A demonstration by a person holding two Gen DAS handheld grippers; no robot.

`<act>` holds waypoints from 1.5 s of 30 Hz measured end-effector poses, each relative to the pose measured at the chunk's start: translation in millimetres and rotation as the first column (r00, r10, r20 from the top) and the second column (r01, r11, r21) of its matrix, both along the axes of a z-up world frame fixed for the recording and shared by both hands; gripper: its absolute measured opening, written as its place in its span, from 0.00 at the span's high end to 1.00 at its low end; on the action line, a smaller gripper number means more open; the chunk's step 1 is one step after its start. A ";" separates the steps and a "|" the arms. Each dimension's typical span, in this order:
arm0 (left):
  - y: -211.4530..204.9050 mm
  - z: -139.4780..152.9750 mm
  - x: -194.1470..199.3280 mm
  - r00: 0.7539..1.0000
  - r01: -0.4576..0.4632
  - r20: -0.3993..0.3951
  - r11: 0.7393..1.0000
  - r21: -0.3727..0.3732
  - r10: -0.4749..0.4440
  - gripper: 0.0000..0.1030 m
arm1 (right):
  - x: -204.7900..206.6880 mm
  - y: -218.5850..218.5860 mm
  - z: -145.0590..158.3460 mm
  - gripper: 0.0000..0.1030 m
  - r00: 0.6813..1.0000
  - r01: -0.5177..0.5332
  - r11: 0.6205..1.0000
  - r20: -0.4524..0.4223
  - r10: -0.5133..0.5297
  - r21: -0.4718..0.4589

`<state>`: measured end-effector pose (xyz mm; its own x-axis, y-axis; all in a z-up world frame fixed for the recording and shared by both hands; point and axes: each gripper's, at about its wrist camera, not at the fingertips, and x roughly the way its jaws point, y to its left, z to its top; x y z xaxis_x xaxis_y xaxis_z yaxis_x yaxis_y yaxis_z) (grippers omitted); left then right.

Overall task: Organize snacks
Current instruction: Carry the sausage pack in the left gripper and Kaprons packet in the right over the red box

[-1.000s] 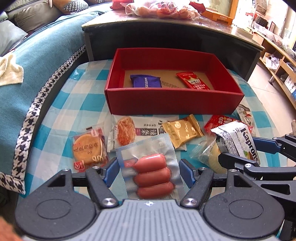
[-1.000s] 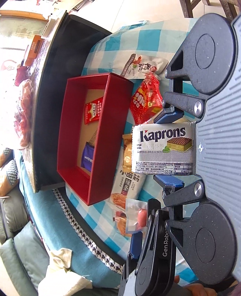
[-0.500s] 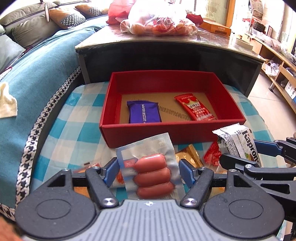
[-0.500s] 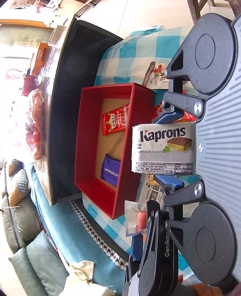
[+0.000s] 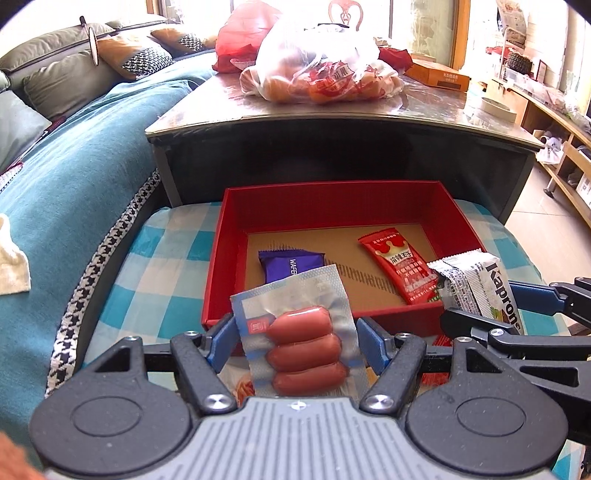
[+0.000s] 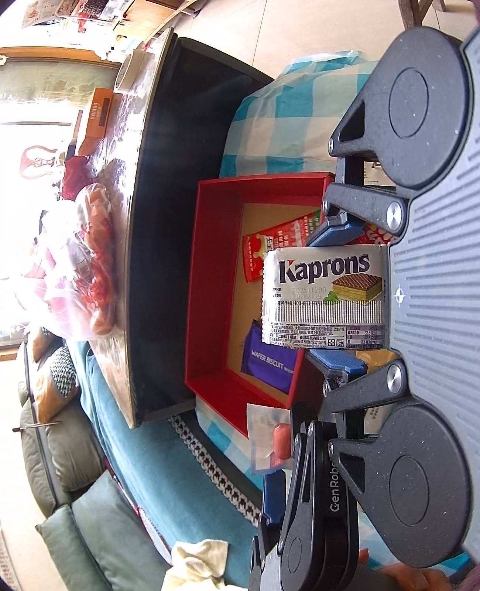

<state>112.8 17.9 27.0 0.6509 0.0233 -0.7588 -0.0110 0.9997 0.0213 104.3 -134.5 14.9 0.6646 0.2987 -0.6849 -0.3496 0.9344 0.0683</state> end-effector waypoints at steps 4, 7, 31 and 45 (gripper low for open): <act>0.8 -0.4 10.0 1.000 -0.007 0.004 1.000 0.005 0.007 0.05 | 9.5 2.2 0.0 0.38 1.000 -0.001 1.000 0.004 0.001 -0.006; 1.5 -0.1 17.1 1.000 -0.007 0.007 1.000 0.011 0.007 0.05 | 16.4 4.0 0.7 0.38 1.000 -0.001 1.000 0.009 0.001 -0.008; 6.3 -3.6 68.6 0.999 -0.025 0.027 0.999 0.033 0.024 0.05 | 64.7 11.1 -1.9 0.37 0.999 0.004 1.000 0.035 -0.003 -0.009; 10.7 -34.5 100.9 0.998 -0.054 -0.034 0.997 0.050 0.056 0.06 | 97.3 19.0 -30.7 0.37 1.000 -0.009 1.000 -0.010 0.009 -0.016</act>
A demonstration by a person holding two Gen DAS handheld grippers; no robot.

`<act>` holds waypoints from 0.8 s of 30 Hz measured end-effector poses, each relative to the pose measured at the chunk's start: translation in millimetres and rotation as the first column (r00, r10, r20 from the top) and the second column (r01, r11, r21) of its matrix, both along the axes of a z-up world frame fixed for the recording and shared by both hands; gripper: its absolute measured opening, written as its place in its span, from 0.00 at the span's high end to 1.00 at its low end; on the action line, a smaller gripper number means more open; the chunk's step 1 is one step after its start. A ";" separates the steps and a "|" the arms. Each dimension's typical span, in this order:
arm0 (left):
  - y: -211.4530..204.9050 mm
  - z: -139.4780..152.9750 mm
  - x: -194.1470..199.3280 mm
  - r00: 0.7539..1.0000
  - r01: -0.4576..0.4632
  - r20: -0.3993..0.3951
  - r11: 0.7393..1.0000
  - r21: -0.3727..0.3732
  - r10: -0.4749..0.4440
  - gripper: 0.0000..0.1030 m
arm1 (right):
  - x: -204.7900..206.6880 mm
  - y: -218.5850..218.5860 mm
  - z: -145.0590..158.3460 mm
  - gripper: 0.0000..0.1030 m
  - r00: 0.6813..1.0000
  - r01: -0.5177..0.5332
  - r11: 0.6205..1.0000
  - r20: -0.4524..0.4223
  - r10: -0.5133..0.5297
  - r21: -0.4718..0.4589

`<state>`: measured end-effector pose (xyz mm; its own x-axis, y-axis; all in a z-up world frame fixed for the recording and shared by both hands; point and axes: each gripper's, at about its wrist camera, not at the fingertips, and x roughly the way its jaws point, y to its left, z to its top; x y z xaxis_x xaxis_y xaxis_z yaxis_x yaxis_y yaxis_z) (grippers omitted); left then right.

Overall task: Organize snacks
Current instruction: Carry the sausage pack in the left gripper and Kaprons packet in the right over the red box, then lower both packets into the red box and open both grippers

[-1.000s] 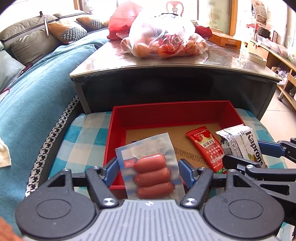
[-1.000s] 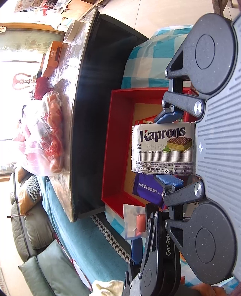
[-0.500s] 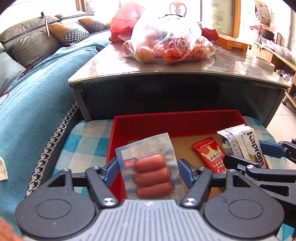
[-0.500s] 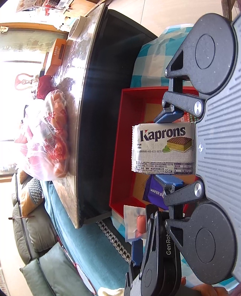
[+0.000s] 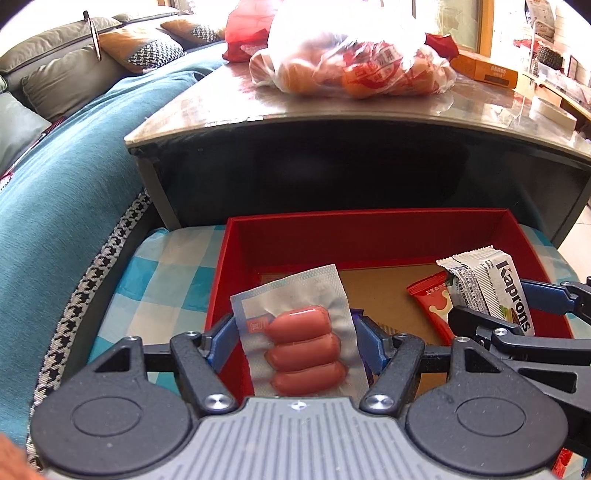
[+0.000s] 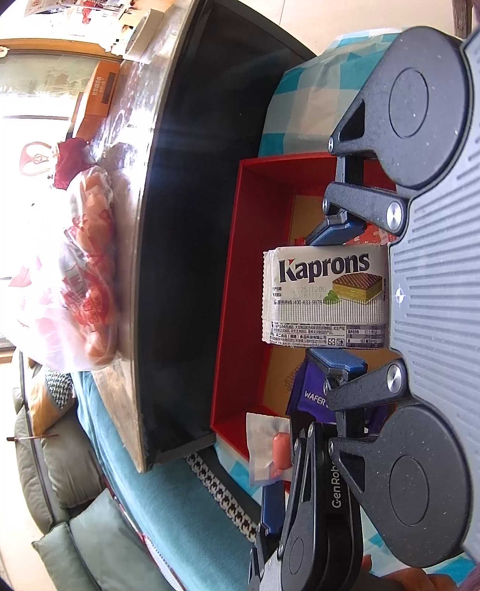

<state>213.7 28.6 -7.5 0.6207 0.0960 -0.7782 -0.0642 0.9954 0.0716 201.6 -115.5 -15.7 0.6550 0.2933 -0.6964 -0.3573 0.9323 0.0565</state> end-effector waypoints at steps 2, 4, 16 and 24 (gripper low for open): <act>-0.1 -5.8 3.4 1.000 -0.002 -0.013 1.000 0.004 0.002 0.06 | 3.9 0.7 -5.5 0.37 1.000 -0.002 1.000 -0.010 0.002 -0.001; 0.2 -11.5 6.1 1.000 -0.003 -0.026 1.000 0.010 0.003 0.06 | 7.3 1.7 -11.3 0.37 1.000 -0.005 1.000 -0.022 0.005 -0.003; 2.4 -36.5 15.5 0.996 -0.011 -0.089 0.999 0.030 0.013 0.05 | 20.5 5.4 -37.6 0.37 0.996 -0.021 1.000 -0.082 0.020 -0.008; 1.4 -37.1 14.2 0.995 0.001 -0.097 0.999 0.032 0.002 0.04 | 20.2 7.7 -39.0 0.35 0.997 -0.010 0.999 -0.076 0.007 -0.035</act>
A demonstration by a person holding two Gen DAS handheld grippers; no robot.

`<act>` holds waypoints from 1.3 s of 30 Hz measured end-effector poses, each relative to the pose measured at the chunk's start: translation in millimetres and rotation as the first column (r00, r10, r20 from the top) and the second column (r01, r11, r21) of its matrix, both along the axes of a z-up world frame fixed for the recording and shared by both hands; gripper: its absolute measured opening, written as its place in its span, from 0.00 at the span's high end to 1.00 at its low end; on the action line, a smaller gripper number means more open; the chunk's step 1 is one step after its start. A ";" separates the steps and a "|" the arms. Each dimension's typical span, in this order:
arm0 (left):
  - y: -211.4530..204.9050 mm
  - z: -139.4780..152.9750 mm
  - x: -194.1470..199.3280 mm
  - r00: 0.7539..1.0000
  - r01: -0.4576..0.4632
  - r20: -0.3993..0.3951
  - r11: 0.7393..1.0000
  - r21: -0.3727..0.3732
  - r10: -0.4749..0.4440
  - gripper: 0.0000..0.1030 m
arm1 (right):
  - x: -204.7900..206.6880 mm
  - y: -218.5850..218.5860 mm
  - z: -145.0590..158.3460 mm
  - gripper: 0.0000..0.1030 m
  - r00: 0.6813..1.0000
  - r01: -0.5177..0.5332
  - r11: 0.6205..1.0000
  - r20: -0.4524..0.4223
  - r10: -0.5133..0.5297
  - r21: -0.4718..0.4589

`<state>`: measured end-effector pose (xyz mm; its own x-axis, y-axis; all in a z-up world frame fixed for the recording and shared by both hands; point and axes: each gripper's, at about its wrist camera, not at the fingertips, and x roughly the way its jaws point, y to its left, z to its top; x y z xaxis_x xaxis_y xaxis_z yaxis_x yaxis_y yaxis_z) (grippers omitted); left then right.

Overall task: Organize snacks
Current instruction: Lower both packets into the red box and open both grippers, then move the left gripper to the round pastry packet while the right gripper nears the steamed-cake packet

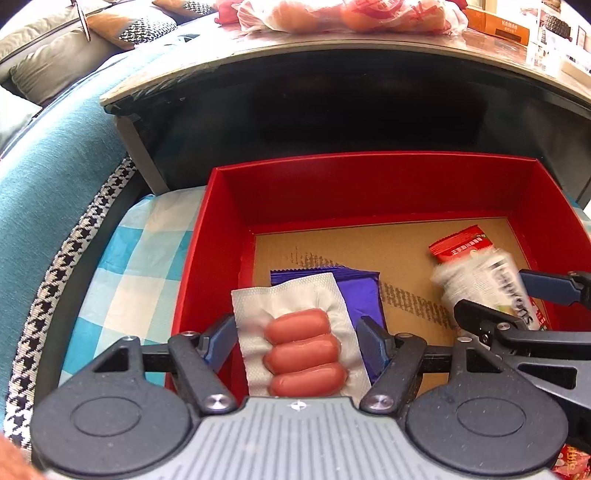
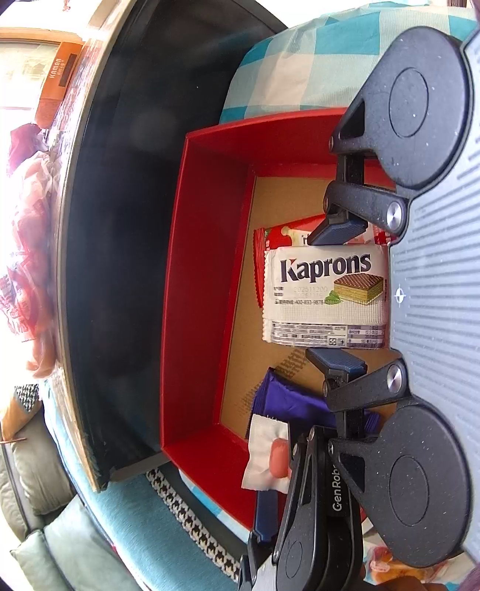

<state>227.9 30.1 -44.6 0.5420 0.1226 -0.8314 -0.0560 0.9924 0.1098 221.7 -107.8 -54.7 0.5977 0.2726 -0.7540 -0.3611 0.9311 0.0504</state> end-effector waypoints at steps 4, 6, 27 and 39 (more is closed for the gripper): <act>1.0 2.0 -1.2 1.000 0.003 0.002 1.000 -0.006 -0.003 0.03 | -1.8 -1.2 2.0 0.30 1.000 0.009 1.000 0.008 -0.009 -0.009; 1.2 3.3 -2.6 1.000 0.004 0.005 1.000 -0.009 -0.003 0.02 | -4.6 -5.9 3.9 0.30 1.000 0.013 1.000 0.011 -0.013 -0.005; 12.4 43.1 -52.9 0.996 0.011 0.083 0.999 -0.038 -0.007 0.00 | -54.6 -11.2 41.2 0.25 0.998 0.012 1.000 0.061 -0.012 -0.005; 50.6 35.5 -94.3 0.999 -0.045 -0.006 0.992 -0.114 0.045 0.00 | -101.2 -14.8 38.4 0.23 1.000 -0.010 1.000 0.001 0.010 -0.010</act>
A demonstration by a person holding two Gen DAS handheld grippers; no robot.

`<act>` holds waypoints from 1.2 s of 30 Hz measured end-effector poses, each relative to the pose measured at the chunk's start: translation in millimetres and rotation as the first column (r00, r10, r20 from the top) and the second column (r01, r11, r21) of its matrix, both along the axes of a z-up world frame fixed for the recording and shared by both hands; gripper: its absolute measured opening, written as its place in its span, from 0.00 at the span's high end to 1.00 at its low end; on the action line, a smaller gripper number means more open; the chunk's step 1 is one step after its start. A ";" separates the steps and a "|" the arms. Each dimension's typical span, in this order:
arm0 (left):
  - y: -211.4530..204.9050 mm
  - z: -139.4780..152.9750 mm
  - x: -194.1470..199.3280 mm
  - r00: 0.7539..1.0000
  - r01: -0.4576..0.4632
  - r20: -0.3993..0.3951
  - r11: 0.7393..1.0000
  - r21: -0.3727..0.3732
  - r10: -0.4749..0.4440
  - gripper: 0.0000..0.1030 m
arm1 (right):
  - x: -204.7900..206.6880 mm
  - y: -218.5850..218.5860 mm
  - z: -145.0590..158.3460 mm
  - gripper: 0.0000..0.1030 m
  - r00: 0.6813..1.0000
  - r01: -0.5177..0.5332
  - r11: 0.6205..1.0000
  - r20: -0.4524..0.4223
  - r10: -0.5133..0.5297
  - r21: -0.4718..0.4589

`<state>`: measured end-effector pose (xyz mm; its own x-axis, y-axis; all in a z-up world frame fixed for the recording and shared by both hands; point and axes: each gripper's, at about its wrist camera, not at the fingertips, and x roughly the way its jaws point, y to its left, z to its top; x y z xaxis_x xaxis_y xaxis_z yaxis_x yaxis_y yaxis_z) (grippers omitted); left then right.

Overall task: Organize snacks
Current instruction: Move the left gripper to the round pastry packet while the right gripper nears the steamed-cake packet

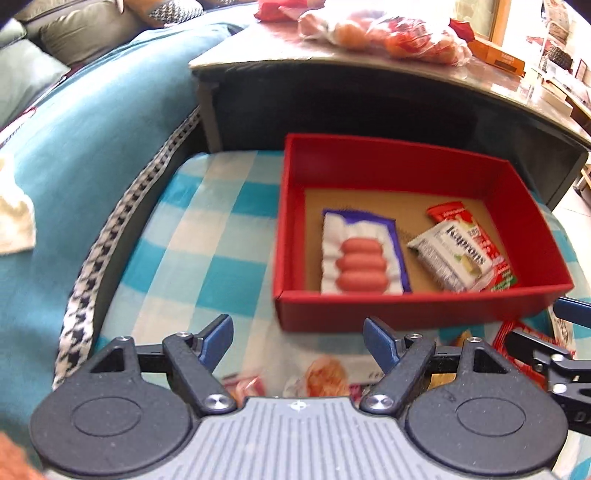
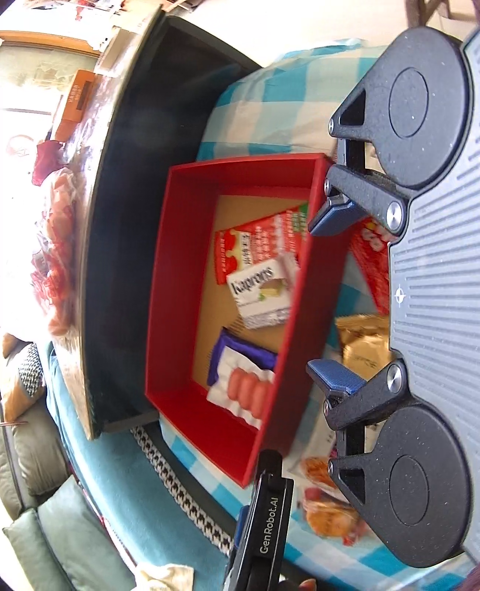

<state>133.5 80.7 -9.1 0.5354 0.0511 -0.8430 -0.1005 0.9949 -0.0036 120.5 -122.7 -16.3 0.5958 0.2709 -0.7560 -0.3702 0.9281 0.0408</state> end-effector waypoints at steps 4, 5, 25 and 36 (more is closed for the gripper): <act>12.8 -4.2 -14.1 1.000 -0.018 -0.023 1.000 -0.008 0.018 0.00 | -17.6 1.9 1.8 0.23 1.000 -0.018 1.000 -0.002 0.018 0.006; 16.0 -6.3 -16.5 0.999 -0.027 -0.030 1.000 -0.008 0.027 0.00 | -21.5 3.0 1.2 0.22 1.000 -0.023 1.000 -0.005 0.023 0.006; 45.2 -51.9 -32.6 0.968 -0.200 -0.164 0.979 -0.042 0.190 0.03 | -32.0 -1.2 -18.6 0.21 0.993 -0.012 1.000 -0.114 0.012 0.007; 31.1 -43.8 -59.3 0.980 -0.102 -0.181 0.992 -0.075 0.087 0.16 | -23.3 -19.7 -24.9 0.18 0.988 0.047 0.999 -0.144 -0.047 -0.004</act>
<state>74.3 111.8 -52.9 0.3732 0.0200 -0.9275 -0.2009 0.9778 -0.0598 97.2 -142.4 -41.1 0.4927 0.2449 -0.8351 -0.3159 0.9444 0.0905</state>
